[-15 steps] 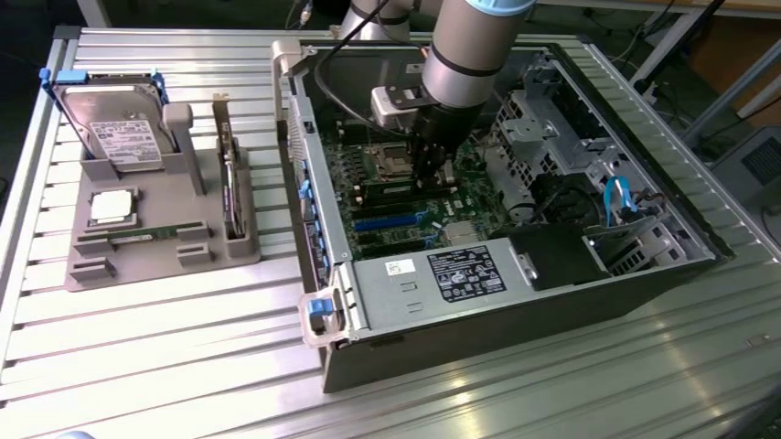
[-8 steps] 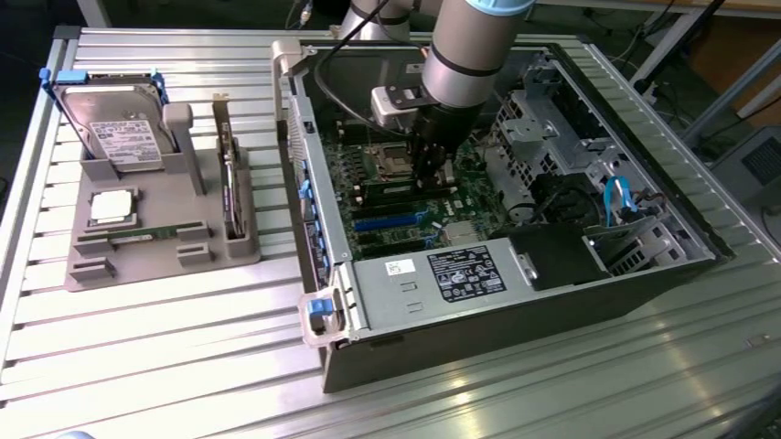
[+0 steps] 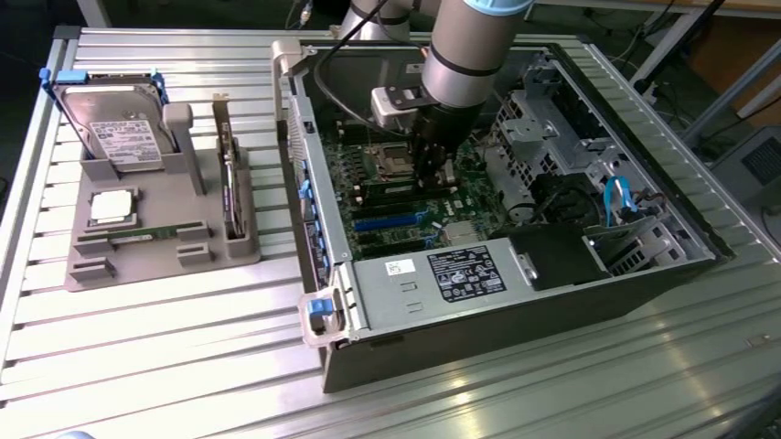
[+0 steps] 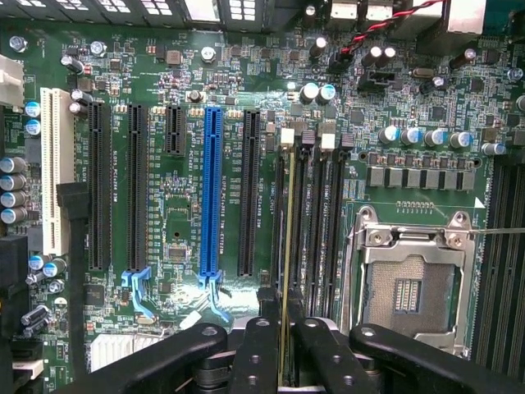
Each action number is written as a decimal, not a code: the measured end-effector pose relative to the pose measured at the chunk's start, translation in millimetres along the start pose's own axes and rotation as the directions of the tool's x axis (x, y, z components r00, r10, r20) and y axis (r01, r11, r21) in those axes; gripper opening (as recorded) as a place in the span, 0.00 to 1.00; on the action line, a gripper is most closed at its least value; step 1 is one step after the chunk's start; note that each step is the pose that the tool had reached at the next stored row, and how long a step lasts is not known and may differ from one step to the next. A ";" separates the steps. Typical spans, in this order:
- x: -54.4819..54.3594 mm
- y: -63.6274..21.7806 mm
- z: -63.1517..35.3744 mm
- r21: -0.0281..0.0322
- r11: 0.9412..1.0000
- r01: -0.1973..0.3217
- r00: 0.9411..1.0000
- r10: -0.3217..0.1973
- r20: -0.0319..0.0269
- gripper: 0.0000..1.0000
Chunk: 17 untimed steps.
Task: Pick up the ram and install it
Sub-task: 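Insert the ram into the slot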
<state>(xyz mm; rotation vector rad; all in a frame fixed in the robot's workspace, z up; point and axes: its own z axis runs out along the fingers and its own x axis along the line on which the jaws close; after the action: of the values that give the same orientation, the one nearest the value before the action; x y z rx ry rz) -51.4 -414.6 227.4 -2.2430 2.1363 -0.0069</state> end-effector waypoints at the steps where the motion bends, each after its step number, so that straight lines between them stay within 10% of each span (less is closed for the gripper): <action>1: 0.1 0.0 -0.1 -0.007 1.000 0.000 1.000 0.000 0.000 0.14; 3: 0.0 0.0 0.0 -0.014 1.000 -0.001 1.000 0.001 0.001 0.14; 17: 0.1 -0.2 2.6 -0.014 1.000 0.000 1.000 0.000 0.001 0.14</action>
<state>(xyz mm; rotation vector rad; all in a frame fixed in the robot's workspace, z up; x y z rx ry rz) -51.1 -414.6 224.8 -2.2495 2.1429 0.0087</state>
